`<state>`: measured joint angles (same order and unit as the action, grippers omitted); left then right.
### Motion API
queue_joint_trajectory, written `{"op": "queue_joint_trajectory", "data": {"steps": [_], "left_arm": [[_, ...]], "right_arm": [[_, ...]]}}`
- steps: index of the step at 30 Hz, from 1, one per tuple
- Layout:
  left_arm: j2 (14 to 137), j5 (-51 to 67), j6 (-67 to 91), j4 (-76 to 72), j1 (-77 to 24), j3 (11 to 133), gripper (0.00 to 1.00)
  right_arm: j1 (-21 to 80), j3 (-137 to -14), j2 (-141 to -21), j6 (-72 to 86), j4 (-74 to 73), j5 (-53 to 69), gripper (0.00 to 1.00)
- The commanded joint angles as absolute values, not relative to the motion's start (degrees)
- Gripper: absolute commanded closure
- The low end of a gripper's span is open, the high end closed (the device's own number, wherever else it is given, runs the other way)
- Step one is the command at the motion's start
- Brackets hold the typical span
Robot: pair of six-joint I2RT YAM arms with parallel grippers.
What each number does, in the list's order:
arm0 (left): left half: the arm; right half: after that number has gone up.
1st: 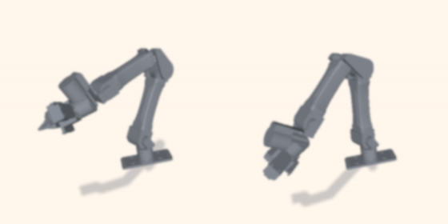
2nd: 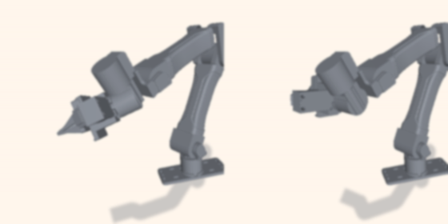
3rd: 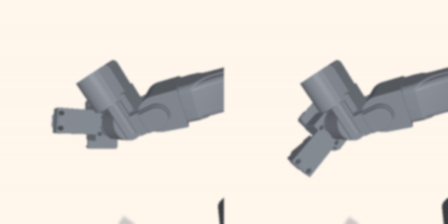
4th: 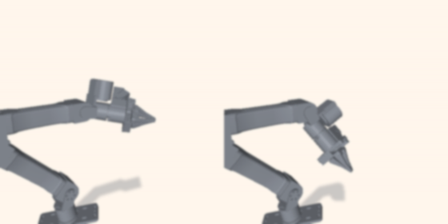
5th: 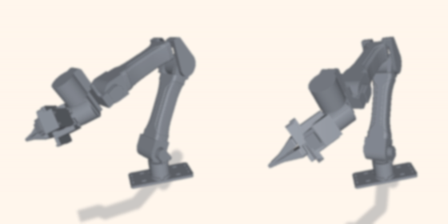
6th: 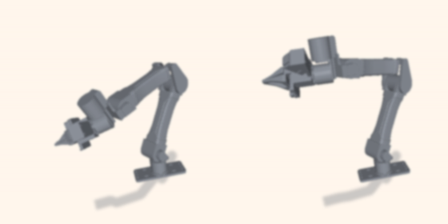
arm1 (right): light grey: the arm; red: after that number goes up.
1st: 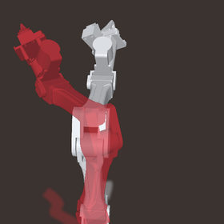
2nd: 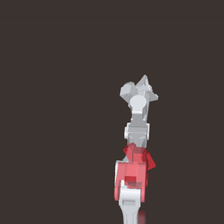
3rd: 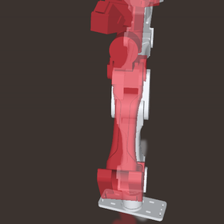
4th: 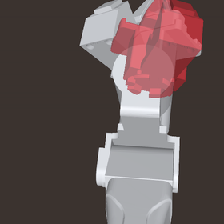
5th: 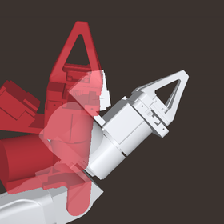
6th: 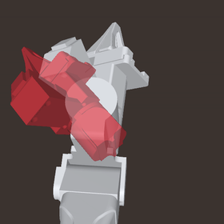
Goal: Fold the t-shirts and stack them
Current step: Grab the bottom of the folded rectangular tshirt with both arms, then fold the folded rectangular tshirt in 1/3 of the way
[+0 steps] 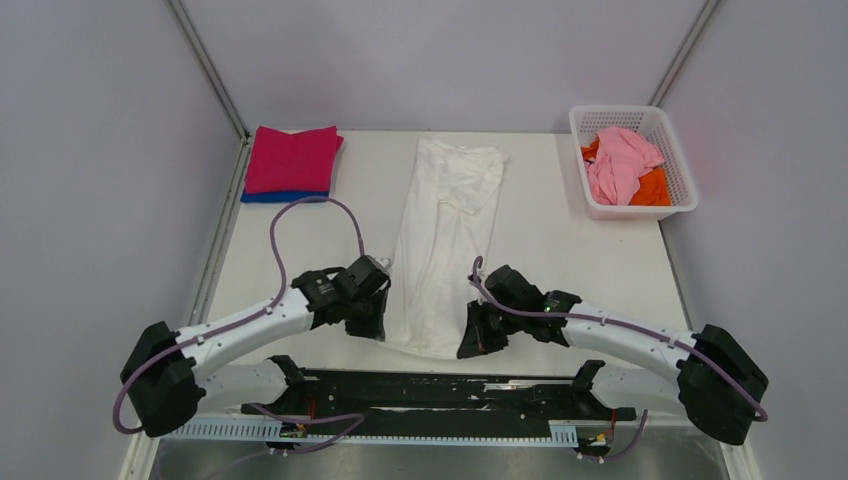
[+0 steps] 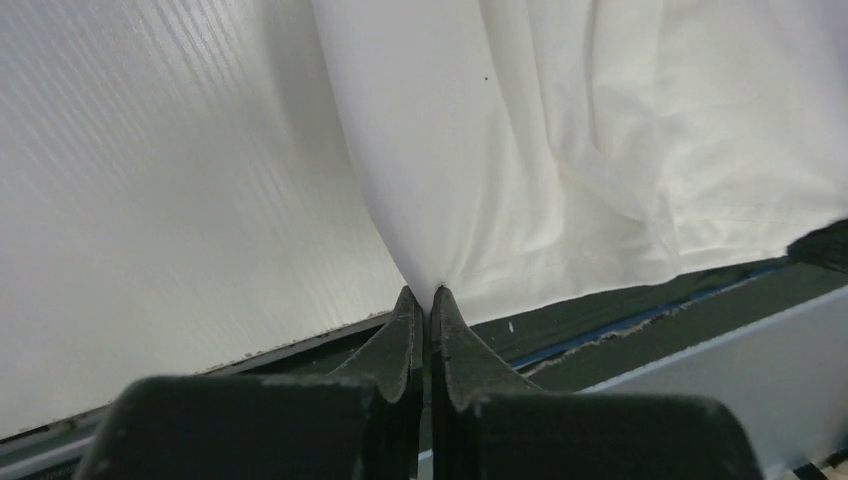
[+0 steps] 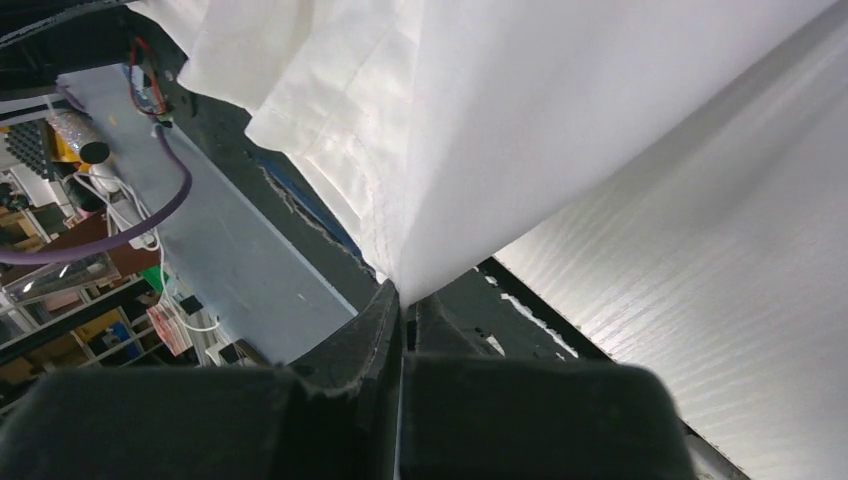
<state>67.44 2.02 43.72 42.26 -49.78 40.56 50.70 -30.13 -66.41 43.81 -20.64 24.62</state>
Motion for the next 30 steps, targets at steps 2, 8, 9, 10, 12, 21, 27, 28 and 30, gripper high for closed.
{"op": "queue_joint_trajectory", "data": {"steps": [2, 8, 9, 10, 12, 21, 27, 28, 30], "left_arm": [[58.4, 3.5, 45.7, 45.0, -49.9, 41.6, 1.00], [59.1, -1.6, 44.2, 40.4, -49.5, 44.3, 1.00], [61.0, -2.2, 43.4, 39.0, -49.2, 45.2, 1.00], [61.9, -3.0, 43.0, 38.1, -48.2, 45.7, 1.00], [65.1, -3.1, 41.7, 34.5, -46.3, 47.1, 1.00], [80.2, -5.9, 34.9, 27.6, -39.8, 58.6, 1.00], [89.6, -5.6, 29.6, 27.3, -35.1, 68.0, 1.00], [91.7, -5.0, 28.5, 27.0, -34.7, 68.9, 1.00], [96.0, -4.5, 27.1, 27.6, -33.5, 73.7, 1.00]], "right_arm": [[50.8, -31.7, -61.5, 42.3, -22.0, 24.6, 1.00], [46.9, -34.1, -62.4, 41.5, -22.4, 20.5, 1.00], [45.8, -34.7, -62.9, 41.3, -22.4, 19.7, 1.00], [44.7, -35.5, -63.7, 40.9, -22.4, 19.5, 1.00], [42.8, -37.5, -65.0, 40.4, -22.3, 17.9, 1.00], [33.5, -47.8, -75.4, 36.2, -22.0, 16.6, 1.00], [27.6, -55.1, -82.4, 34.2, -22.0, 17.5, 1.00], [26.9, -56.4, -83.5, 33.7, -22.1, 17.1, 1.00], [25.5, -59.2, -85.7, 32.8, -22.2, 16.0, 1.00]]}}
